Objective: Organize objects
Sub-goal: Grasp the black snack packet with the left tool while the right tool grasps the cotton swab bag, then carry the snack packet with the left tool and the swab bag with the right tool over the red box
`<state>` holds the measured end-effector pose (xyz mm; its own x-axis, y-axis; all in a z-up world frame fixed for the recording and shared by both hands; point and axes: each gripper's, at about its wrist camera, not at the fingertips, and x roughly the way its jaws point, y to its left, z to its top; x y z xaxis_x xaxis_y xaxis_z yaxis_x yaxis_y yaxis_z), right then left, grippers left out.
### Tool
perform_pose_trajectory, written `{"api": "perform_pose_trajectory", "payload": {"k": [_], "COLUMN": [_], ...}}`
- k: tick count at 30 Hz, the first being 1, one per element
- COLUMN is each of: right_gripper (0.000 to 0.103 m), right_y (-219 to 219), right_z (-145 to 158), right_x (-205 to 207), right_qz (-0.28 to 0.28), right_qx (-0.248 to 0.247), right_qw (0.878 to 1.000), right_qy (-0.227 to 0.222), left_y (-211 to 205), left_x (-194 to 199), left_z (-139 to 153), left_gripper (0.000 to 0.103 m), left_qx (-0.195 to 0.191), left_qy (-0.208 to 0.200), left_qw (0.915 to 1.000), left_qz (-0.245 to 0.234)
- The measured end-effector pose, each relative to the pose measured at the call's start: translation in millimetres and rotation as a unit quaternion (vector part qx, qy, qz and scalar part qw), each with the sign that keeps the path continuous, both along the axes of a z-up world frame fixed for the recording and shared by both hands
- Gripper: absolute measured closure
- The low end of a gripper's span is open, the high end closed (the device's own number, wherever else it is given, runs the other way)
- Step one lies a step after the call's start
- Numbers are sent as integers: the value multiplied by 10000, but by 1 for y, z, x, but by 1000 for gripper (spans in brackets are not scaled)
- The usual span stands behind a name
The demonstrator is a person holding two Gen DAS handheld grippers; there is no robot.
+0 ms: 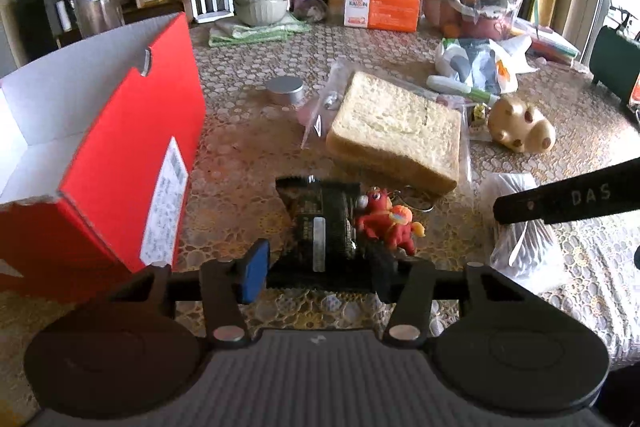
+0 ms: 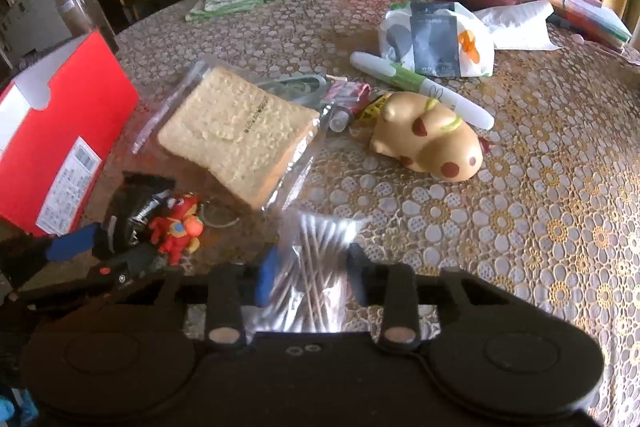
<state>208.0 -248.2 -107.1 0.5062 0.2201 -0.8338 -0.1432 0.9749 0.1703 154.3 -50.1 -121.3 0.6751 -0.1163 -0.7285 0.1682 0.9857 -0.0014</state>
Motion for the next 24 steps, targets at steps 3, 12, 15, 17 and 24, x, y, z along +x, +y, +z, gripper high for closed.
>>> {"api": "perform_pose_trajectory", "payload": {"k": [3,12,15,17,24], "right_gripper": [74,76,76,76,76], "right_y": [2,3,7,8,17], "right_z": [10,45,55,61,79], "right_x": [-6,-22,-25,-26,-32], "right_qz": [32,105,135,136,238], "right_qx": [-50,55,35,65,45], "right_qw": [9999,9989,9983,9980,9965], "right_qy": [-123,-452,-571,-612,-796], "left_y": [4,19,22,25,37], "left_x": [-5,-27,-32,-32,-30], "left_z": [5,29,39,46,59], "left_gripper": [55,61,64,101,101], "left_qx": [-29,-278,-264,-277,-573], "left_qy": [25,-55,-157,-171,-152], "left_qw": [10000,9995,9995,9994,9982], "left_qz": [51,103,82,73,-100]}}
